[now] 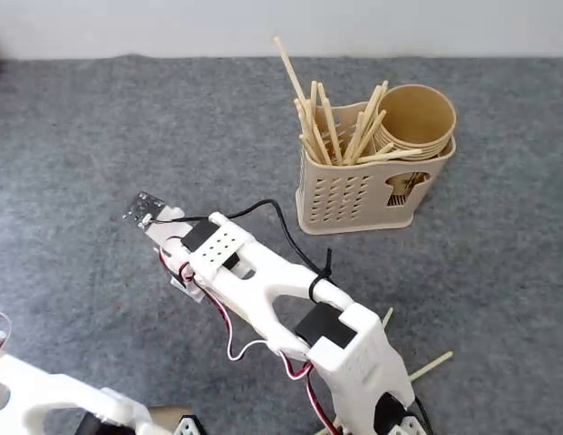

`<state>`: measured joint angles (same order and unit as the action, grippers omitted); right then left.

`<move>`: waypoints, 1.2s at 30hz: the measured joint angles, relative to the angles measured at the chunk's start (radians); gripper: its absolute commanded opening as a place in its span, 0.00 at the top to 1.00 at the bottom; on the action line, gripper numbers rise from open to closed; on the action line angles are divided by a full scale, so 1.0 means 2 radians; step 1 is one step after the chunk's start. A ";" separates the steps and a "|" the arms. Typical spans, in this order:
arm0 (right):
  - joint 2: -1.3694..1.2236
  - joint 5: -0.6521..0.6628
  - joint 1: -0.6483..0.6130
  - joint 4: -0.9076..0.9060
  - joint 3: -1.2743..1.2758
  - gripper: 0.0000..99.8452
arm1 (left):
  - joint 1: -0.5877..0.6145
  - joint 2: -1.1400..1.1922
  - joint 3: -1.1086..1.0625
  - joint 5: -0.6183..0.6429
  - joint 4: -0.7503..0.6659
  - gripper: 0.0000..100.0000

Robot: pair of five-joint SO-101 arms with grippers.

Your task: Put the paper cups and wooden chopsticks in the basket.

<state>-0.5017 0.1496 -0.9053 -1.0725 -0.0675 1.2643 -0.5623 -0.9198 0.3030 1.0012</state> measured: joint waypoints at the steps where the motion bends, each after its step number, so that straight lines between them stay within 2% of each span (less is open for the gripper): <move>1: 0.006 0.000 0.002 -0.012 0.000 0.99 | 0.000 0.000 0.000 0.000 0.000 0.78; 12: 0.203 -0.028 0.087 -0.164 0.001 0.99 | 0.000 0.000 0.000 0.000 0.000 0.78; 19: 0.391 -0.028 0.143 -0.168 0.001 0.99 | 0.000 0.000 0.000 0.000 0.000 0.78; 25: 0.505 -0.028 0.173 -0.097 -0.038 0.99 | 0.000 0.000 0.000 0.000 0.000 0.78; 32: 0.568 -0.030 0.233 0.067 -0.044 0.99 | 0.000 0.000 0.000 0.000 0.000 0.78; 36: 0.587 -0.031 0.280 0.170 0.005 0.99 | 0.000 0.000 0.000 0.000 0.000 0.78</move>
<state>0.6720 0.0867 -0.3452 -0.7319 -0.0568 1.2643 -0.5623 -0.9198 0.3030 1.0012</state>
